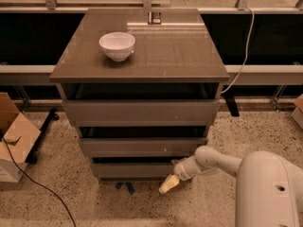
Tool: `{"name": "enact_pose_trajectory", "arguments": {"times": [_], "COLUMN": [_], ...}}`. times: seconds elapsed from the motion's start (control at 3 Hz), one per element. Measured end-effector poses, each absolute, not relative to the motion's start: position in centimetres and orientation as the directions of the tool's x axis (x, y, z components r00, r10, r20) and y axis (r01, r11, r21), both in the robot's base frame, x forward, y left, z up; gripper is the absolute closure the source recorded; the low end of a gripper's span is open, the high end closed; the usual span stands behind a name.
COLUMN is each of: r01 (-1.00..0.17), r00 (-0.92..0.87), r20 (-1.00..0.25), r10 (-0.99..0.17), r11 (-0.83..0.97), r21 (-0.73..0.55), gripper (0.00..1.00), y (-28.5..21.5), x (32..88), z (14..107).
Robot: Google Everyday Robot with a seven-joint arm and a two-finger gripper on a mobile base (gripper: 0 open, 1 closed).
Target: Open bottom drawer
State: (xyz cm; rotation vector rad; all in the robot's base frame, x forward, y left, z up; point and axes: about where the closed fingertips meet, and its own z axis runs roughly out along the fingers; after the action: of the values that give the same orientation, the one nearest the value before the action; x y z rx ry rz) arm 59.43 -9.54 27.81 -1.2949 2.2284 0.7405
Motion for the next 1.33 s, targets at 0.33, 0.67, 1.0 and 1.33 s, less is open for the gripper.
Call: {"name": "enact_pose_trajectory", "arguments": {"times": [0.33, 0.67, 1.0, 1.33], "r01": [-0.883, -0.877, -0.875, -0.870], "r00": [-0.458, -0.468, -0.473, -0.484], "r20": [-0.617, -0.624, -0.634, -0.638], "r10": [-0.640, -0.626, -0.612, -0.599], "r11": [0.410, 0.414, 0.413, 0.409], "r21": [0.229, 0.243, 0.254, 0.275], "gripper": [0.00, 0.00, 0.00, 0.00], "y": [-9.6, -10.1, -10.2, -10.0], "x": [60.8, 62.3, 63.7, 64.3], "z": [26.1, 24.6, 23.1, 21.7]}}
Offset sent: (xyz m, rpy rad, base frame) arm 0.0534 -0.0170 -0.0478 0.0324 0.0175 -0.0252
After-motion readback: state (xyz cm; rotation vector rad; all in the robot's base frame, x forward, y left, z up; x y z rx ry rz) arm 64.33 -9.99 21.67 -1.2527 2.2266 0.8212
